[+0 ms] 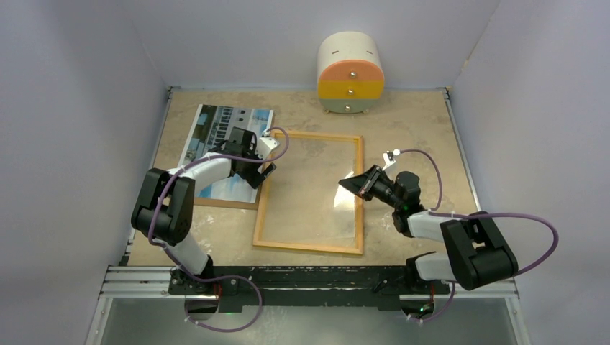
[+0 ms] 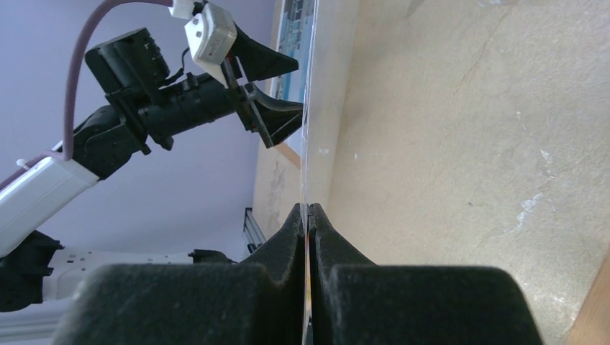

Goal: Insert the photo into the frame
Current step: Place the photo frame item in the photo frame.

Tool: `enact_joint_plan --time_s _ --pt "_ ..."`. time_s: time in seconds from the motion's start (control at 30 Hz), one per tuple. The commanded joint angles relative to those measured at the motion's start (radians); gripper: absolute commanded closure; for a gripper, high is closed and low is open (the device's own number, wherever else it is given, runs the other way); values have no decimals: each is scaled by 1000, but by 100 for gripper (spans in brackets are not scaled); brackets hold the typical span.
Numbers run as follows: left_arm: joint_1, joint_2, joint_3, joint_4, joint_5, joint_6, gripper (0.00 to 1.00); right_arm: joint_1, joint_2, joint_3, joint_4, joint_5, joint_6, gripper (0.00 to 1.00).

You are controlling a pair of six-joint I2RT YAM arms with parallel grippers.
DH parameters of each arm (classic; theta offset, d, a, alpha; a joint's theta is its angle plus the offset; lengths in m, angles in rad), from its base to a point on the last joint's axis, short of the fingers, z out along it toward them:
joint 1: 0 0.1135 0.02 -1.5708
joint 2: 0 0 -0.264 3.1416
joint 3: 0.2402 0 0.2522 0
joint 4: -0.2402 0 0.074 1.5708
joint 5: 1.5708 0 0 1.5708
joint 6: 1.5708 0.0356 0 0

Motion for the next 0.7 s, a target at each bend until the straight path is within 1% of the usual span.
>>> enact_joint_plan --time_s 0.0,0.27,0.67 --pt "-10 22 -9 -6 10 -6 0 16 1 17 -65 -3 -44 100" --pt "-9 29 -10 -7 14 -7 0 15 30 29 -93 -4 -56 100" --pt "-10 19 -22 -5 20 0 0 75 35 78 -245 76 -127 100"
